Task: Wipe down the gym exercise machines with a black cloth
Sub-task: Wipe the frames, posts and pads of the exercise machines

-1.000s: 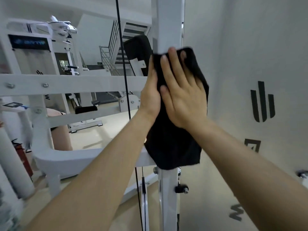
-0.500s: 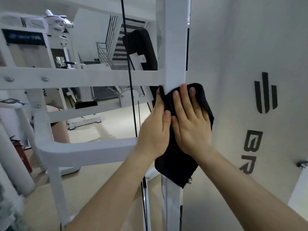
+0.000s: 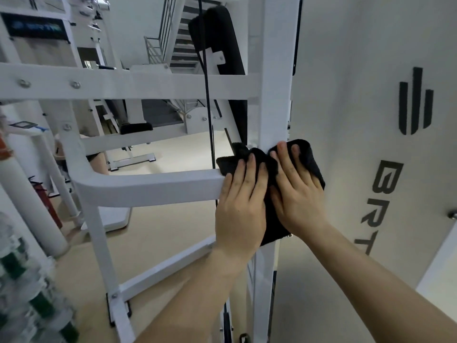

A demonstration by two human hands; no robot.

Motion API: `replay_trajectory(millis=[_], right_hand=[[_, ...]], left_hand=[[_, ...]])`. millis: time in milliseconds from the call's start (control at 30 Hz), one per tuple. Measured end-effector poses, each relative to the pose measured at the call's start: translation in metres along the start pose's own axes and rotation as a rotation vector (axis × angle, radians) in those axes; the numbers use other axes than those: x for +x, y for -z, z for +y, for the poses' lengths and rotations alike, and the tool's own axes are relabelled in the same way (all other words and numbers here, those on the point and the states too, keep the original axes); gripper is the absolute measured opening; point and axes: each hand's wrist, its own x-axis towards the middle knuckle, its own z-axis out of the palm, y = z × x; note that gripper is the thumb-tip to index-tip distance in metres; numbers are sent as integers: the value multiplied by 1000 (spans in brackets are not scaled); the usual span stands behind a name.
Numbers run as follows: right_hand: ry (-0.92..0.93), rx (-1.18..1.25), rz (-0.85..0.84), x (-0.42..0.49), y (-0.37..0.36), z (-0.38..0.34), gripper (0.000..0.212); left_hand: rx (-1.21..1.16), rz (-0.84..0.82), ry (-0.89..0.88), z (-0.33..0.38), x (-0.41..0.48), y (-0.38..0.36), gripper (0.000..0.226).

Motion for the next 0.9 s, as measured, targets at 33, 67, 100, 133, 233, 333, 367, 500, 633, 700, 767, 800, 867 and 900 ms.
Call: replay_trajectory(millis=[33, 67, 100, 133, 233, 333, 367, 500, 633, 700, 767, 800, 867, 900], right_hand=[[5, -8, -10, -5, 0, 1, 60], [12, -16, -18, -9, 1, 1, 61], [19, -26, -29, -13, 2, 1, 60], [27, -38, -44, -17, 4, 1, 59], [60, -58, -128, -27, 12, -4, 58], [86, -63, -232, -37, 17, -8, 61], [84, -55, -257, -40, 18, -10, 62], [45, -31, -299, -57, 13, -19, 61], [80, -47, -309, -59, 12, -15, 58], [94, -55, -309, -57, 15, -14, 59], [61, -42, -266, -56, 13, -17, 58], [34, -29, -217, -57, 9, -19, 55], [-8, -4, -113, -60, -3, -26, 50], [-26, 3, -87, -62, -8, -28, 50]], left_hand=[[-2, 16, -5, 1, -11, -3, 42], [-2, 25, -8, 1, -21, -5, 41], [-3, 26, -9, 1, -31, -6, 41], [-12, 23, -6, 2, -41, -7, 41], [-114, -11, 62, 6, -68, -5, 48], [-319, -51, 287, 15, -88, -2, 50], [-390, -72, 400, 19, -91, -1, 51], [-638, -181, 554, 22, -89, -3, 57], [-664, -178, 557, 14, -70, -6, 63], [-693, -164, 568, 8, -60, -8, 61], [-745, -98, 626, 5, -51, -11, 53], [-781, -59, 684, 5, -48, -12, 47], [-869, 31, 844, 8, -43, -15, 35], [-898, 81, 919, 9, -42, -18, 29]])
